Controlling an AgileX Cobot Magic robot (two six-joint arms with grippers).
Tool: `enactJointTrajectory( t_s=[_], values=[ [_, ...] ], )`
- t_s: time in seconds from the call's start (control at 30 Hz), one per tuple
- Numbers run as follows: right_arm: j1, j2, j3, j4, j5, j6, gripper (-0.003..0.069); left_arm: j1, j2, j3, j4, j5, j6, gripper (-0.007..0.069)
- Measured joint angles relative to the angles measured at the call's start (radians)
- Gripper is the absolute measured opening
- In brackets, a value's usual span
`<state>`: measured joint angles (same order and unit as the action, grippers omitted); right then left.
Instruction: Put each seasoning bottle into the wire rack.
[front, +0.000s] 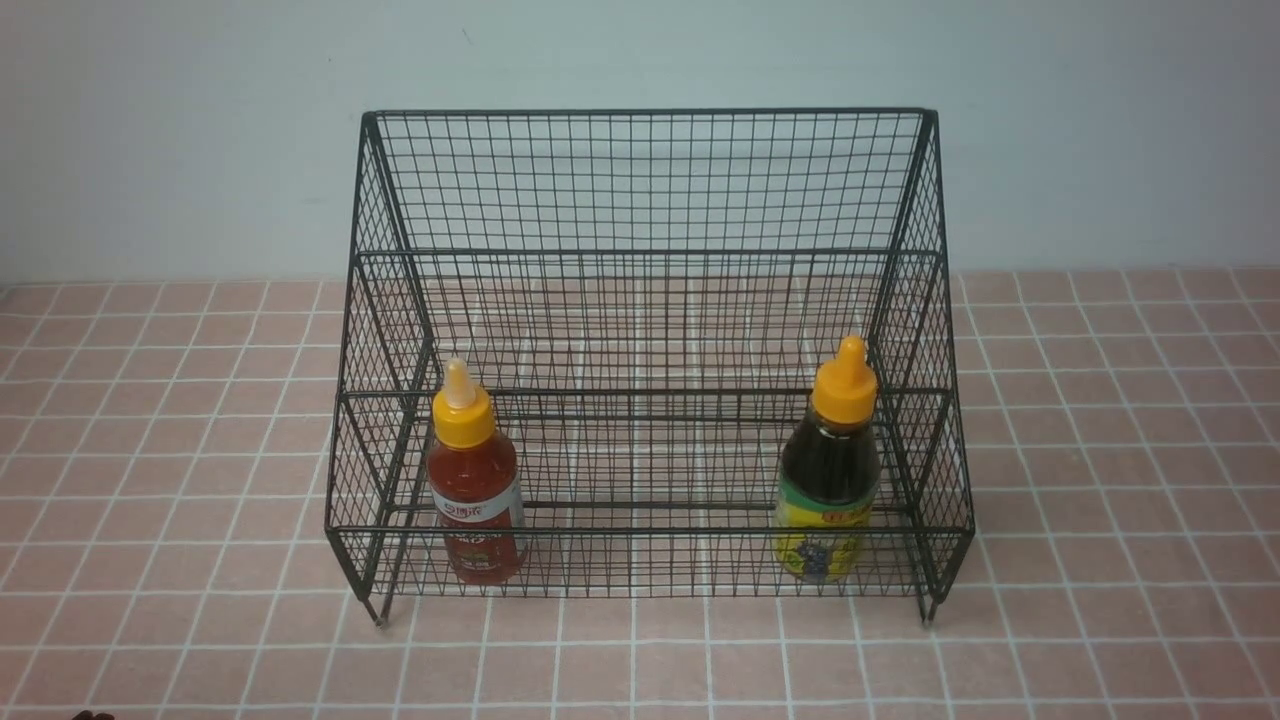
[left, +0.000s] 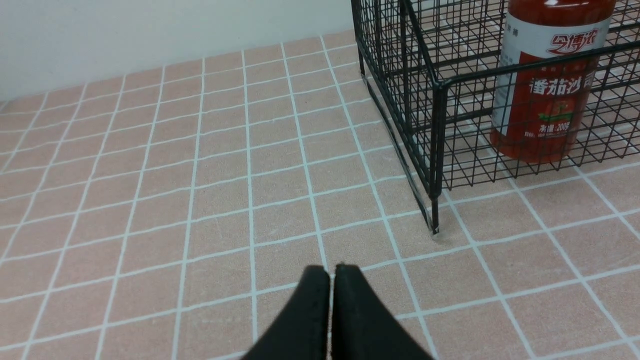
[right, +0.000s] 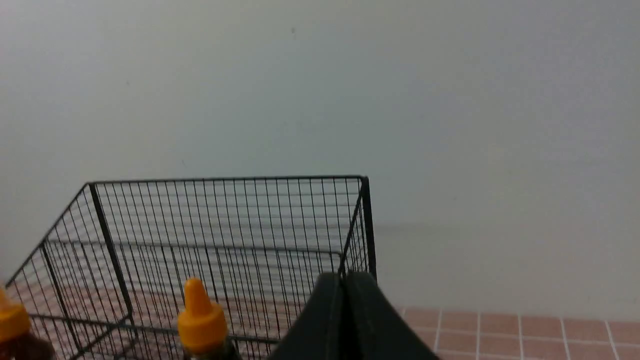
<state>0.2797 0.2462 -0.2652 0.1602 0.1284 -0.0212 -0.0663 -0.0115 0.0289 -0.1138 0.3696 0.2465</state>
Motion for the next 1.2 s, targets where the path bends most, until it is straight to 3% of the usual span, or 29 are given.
enactJointTrajectory(
  t_s=[0.1,0.2,0.43,1.2],
  values=[
    [-0.022,-0.023,0.006,-0.038,0.086,-0.026,-0.0012,0.000,0.000,0.000,0.000,0.000,0.000,-0.0007],
    [-0.122,-0.076,0.045,-0.073,0.153,-0.036,-0.0012,0.000,0.000,0.000,0.000,0.000,0.000,-0.0007],
    [-0.260,-0.185,0.250,-0.088,0.176,-0.039,-0.0012,-0.001,0.000,0.000,0.000,0.000,0.000,-0.0007],
    [-0.270,-0.258,0.288,-0.091,0.238,-0.040,-0.0013,-0.003,0.000,-0.001,0.000,0.004,0.000,-0.0007]
  ],
)
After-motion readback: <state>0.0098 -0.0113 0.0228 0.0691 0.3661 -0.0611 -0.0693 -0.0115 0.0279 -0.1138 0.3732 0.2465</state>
